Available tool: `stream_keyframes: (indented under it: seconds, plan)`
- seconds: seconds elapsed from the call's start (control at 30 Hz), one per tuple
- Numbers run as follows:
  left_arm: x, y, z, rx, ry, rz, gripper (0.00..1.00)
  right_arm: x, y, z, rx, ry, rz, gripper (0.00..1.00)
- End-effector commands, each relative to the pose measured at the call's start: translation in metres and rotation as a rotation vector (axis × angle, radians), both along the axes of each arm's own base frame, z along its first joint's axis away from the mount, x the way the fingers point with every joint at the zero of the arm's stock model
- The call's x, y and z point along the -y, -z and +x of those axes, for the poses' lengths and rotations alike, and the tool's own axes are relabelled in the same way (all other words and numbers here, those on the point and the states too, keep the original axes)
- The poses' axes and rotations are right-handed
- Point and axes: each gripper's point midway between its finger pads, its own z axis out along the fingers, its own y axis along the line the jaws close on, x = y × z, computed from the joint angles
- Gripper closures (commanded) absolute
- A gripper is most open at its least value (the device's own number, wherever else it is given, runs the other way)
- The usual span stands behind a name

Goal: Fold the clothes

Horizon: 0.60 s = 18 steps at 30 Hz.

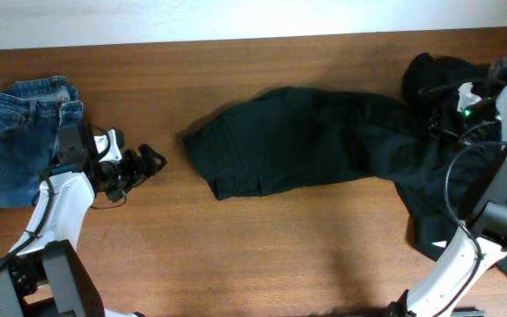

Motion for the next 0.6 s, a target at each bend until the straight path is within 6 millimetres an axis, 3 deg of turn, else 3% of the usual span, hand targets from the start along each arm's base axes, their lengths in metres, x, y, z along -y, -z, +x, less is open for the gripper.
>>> stream_keyframes:
  seconds: [0.0, 0.17, 0.3, 0.37, 0.47, 0.57]
  plan:
    - [0.001, -0.012, 0.007, 0.054, 0.023, 0.015, 0.02, 0.006, 0.0, -0.003, -0.006, 0.03, 0.017, 0.24]
    - [0.03, -0.016, 0.012, 0.086, 0.104, 0.012, 0.01, -0.001, 0.001, -0.003, -0.017, 0.016, 0.022, 0.23]
    - [0.085, -0.032, 0.028, 0.211, 0.249, -0.022, 0.01, -0.006, 0.001, -0.002, -0.02, 0.003, 0.024, 0.22]
    - [0.103, -0.034, 0.032, 0.228, 0.26, -0.042, 0.01, -0.007, 0.001, -0.002, -0.022, 0.002, 0.025, 0.22]
    - [0.115, -0.025, 0.035, 0.182, 0.211, -0.091, 0.01, -0.007, 0.001, -0.003, -0.025, 0.002, 0.026, 0.22]
    - [0.12, 0.002, 0.031, 0.085, 0.175, -0.119, 0.01, -0.007, 0.001, -0.004, -0.027, 0.002, 0.027, 0.22]
